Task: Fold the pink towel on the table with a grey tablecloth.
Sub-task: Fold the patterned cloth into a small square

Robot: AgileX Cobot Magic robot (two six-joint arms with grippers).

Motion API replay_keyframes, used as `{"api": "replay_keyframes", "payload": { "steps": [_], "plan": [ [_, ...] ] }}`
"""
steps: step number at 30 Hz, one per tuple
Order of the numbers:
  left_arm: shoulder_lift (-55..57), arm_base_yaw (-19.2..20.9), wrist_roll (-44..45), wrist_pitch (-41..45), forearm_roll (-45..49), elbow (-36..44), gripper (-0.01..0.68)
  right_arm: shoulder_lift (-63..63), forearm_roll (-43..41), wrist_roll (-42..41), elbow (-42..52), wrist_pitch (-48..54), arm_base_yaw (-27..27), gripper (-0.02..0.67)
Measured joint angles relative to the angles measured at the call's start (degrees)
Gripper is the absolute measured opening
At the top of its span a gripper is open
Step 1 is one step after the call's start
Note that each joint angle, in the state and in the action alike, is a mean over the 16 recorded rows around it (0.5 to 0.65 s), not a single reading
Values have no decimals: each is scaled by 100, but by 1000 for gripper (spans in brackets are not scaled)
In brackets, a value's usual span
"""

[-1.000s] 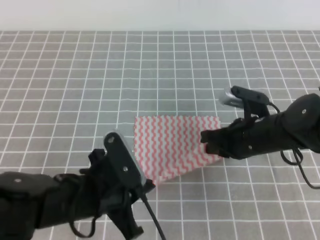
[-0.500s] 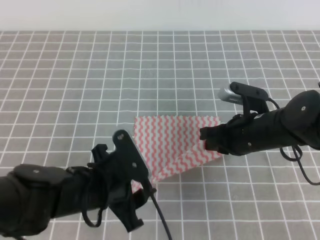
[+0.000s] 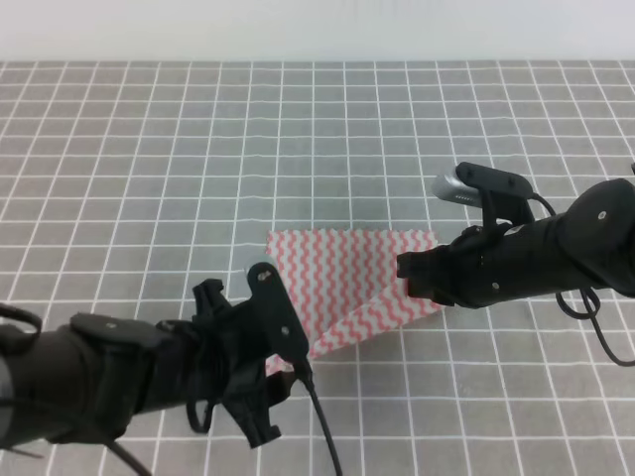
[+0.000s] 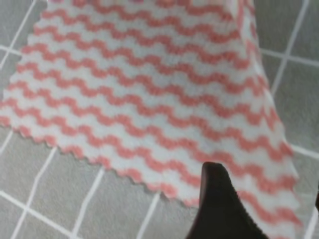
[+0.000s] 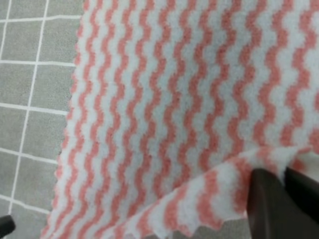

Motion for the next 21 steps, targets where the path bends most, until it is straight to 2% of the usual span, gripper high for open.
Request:
{"api": "replay_keyframes", "payload": {
  "steps": [5, 11, 17, 21],
  "plan": [
    [204, 1, 26, -93, -7, -87, 373, 0, 5, -33, 0, -3, 0, -13],
    [374, 1, 81, -170, -3, -112, 336, 7, 14, -65, 0, -7, 1, -13],
    [474, 1, 199, -248, -5, -113, 261, 7, 18, -77, 0, -8, 1, -13],
    [488, 1, 285, -272, -5, -113, 185, 7, 18, -80, 0, -8, 1, -13]
  ]
}}
